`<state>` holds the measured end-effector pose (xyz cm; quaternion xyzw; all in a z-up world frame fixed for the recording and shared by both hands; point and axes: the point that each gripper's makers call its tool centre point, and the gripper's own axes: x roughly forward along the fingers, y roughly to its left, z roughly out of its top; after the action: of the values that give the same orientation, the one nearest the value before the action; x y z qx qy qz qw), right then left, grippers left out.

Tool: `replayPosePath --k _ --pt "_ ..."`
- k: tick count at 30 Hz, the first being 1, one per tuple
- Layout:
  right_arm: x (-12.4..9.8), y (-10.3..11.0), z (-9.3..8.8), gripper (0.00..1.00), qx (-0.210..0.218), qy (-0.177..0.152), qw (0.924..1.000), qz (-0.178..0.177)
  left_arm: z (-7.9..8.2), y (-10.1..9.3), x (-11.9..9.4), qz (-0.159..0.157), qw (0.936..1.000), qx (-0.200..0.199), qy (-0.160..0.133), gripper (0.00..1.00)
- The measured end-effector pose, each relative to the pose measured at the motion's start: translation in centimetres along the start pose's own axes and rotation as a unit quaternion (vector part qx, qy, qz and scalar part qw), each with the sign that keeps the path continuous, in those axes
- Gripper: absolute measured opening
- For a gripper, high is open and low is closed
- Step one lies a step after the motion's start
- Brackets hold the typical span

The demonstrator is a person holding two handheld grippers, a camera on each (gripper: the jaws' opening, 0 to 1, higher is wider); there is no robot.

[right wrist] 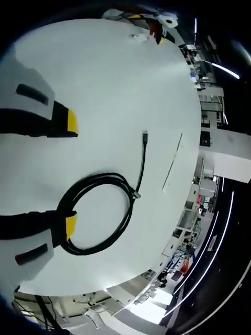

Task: Plug the desk Type‑C cable into the charger adapter.

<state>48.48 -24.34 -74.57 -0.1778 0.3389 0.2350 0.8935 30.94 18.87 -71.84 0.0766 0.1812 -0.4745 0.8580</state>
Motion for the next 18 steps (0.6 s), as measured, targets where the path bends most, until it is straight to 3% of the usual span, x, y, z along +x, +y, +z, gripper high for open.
replayPosePath --k 6,18 --pt "0.7 -1.3 0.0 0.53 0.000 0.008 0.9998 0.017 -0.2 0.1 0.1 0.003 1.0000 -0.001 0.004 0.99" --pt "1.0 0.7 0.3 0.42 -0.006 0.022 0.9984 0.052 -0.3 0.2 0.6 0.001 0.9999 -0.001 0.012 0.99"
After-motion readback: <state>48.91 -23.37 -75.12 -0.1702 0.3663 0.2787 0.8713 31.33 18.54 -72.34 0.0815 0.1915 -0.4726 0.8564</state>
